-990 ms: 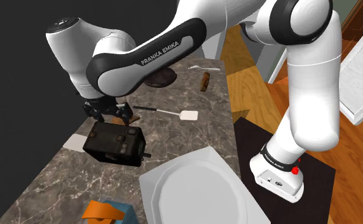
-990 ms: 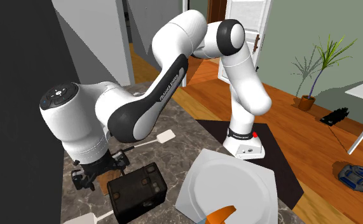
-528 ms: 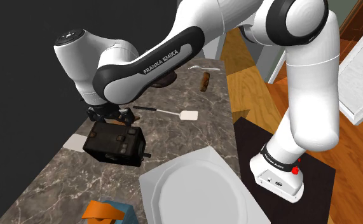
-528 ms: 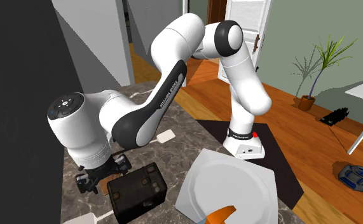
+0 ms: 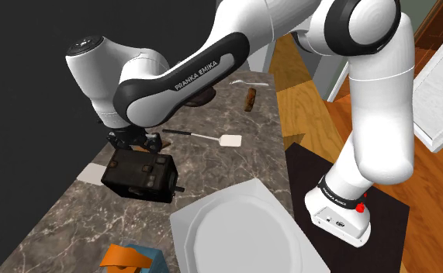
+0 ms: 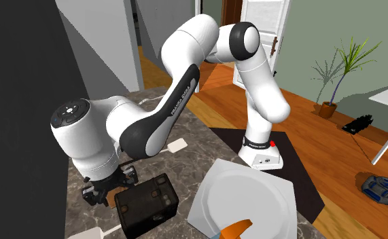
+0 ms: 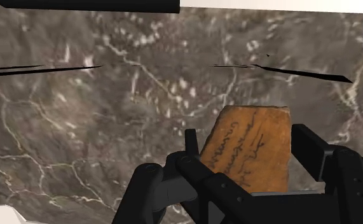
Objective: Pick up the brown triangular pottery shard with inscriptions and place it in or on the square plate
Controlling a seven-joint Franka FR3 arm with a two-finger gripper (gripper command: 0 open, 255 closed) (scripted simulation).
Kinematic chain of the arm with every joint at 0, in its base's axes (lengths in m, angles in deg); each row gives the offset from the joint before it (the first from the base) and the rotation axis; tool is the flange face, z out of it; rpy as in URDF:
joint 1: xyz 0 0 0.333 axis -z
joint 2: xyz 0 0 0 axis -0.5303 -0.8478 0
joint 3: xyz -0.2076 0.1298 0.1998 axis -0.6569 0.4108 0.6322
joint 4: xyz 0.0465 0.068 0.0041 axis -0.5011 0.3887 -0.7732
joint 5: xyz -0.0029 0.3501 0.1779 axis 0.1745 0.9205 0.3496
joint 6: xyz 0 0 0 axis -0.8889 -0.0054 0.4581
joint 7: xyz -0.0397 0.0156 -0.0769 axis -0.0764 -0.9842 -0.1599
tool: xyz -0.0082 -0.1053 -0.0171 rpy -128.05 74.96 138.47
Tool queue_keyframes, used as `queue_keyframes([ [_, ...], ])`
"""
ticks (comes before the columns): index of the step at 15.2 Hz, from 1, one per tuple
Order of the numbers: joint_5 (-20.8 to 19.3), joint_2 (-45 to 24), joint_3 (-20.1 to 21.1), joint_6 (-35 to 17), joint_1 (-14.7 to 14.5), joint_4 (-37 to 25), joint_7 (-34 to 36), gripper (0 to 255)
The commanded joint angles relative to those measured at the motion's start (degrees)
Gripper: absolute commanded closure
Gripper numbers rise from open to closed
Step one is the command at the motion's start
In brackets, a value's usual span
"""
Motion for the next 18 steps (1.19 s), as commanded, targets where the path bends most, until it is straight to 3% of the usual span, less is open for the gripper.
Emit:
queue_keyframes([
  [1, 0.0, 0.0, 0.0, 0.0, 0.0, 0.0, 0.0, 255],
  [7, 0.0, 0.0, 0.0, 0.0, 0.0, 0.0, 0.0, 255],
  [18, 2.3, 3.2, 1.2, 6.6, 0.4, -4.0, -2.1, 255],
])
